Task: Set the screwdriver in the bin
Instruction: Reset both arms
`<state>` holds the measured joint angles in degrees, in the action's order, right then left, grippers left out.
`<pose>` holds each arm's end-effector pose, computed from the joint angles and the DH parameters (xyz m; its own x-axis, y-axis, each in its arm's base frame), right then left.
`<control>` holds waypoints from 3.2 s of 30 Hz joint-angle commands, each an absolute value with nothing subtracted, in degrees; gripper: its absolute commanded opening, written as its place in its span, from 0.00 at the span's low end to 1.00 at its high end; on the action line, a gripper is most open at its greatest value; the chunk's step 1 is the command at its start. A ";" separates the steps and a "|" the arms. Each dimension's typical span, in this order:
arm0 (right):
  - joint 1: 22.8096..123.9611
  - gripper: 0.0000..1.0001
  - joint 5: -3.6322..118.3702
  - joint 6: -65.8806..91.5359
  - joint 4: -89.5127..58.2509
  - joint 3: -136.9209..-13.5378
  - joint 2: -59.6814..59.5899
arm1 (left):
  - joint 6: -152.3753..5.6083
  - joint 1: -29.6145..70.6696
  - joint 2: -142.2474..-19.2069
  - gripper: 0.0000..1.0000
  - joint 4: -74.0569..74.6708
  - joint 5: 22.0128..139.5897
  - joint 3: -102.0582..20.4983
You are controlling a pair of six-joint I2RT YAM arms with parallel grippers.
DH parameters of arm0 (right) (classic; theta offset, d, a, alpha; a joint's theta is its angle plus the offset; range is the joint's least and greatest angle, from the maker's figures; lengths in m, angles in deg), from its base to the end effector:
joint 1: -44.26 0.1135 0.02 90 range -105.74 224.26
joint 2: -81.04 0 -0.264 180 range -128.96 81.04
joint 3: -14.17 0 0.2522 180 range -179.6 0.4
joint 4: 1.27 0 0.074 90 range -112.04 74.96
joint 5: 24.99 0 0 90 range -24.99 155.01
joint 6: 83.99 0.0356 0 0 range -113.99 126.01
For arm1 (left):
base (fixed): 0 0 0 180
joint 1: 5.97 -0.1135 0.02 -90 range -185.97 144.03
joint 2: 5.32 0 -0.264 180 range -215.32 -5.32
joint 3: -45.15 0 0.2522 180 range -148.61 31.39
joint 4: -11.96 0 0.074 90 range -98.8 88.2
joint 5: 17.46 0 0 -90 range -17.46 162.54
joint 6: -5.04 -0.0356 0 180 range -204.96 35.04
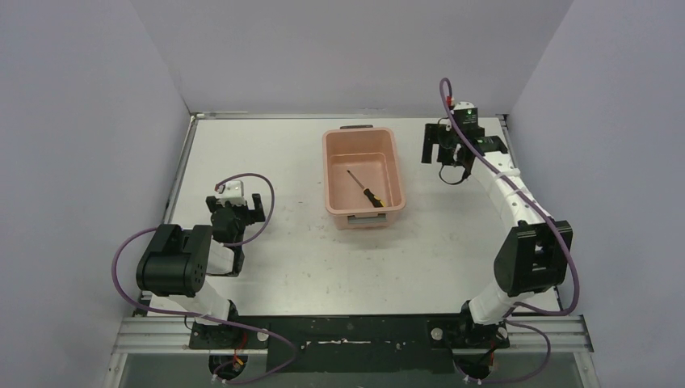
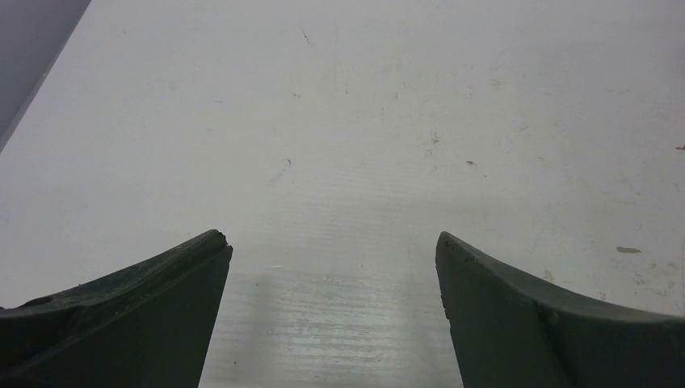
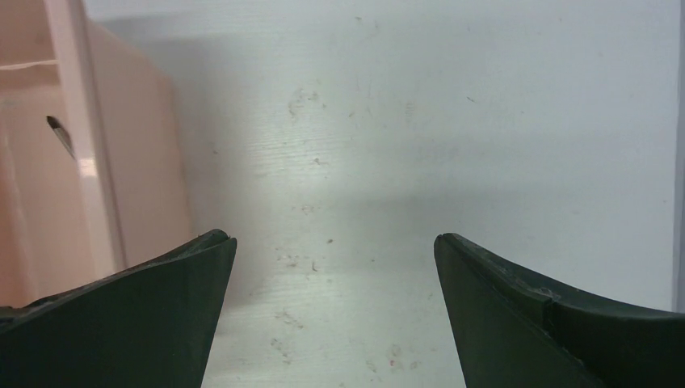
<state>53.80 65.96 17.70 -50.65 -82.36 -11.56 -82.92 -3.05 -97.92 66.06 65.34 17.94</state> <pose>0.3556 0.0592 0.3164 -0.7195 0.0845 -0.6894 -0.0086 0.9914 0.1306 0.2441 -0.0080 0.1265 -0.1928 -0.0255 -0.9809 -0.0791 0.9968 -0.0104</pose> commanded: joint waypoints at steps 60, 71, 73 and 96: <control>47.39 1.00 60.00 14.30 -43.95 -78.95 1.06 | -83.46 -2.98 -97.62 0.97 67.72 65.68 16.89; 47.36 1.00 59.96 14.29 -43.75 -78.67 0.79 | -83.46 -2.98 -97.60 0.97 67.73 65.68 16.89; 47.37 1.00 59.47 14.03 -43.57 -78.27 0.79 | -83.40 -3.03 -97.54 0.97 67.73 65.68 16.92; 47.38 1.00 74.80 18.78 -42.47 -77.20 1.34 | -83.46 -2.98 -97.64 0.97 67.77 65.62 16.94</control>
<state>47.35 63.86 14.94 -45.47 -77.31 -1.55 -82.92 -3.05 -97.92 66.08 65.34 17.94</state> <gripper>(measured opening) 0.999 0.971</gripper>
